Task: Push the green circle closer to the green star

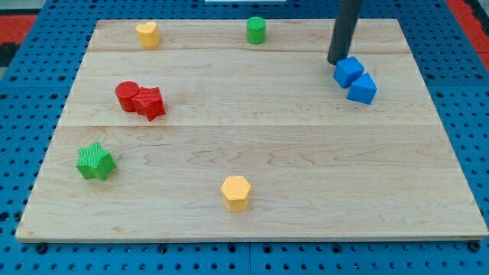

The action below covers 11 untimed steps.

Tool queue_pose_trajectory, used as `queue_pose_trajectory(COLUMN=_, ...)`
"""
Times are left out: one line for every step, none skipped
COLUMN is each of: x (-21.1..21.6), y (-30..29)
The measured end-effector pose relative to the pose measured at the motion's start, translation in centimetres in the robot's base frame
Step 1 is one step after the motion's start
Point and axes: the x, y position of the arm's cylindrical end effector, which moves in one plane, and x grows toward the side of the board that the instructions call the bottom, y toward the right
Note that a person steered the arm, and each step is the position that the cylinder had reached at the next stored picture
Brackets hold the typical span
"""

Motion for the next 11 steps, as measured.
queue_pose_trajectory(x=-0.1, y=-0.4)
queue_pose_trajectory(x=-7.3, y=0.7)
queue_pose_trajectory(x=-12.1, y=-2.9)
queue_pose_trajectory(x=-12.6, y=-8.5)
queue_pose_trajectory(x=-11.1, y=-13.6)
queue_pose_trajectory(x=-8.9, y=-18.6)
queue_pose_trajectory(x=-6.4, y=-20.5)
queue_pose_trajectory(x=-3.9, y=-17.8)
queue_pose_trajectory(x=-4.7, y=-19.4)
queue_pose_trajectory(x=-6.3, y=-22.0)
queue_pose_trajectory(x=-3.3, y=-25.3)
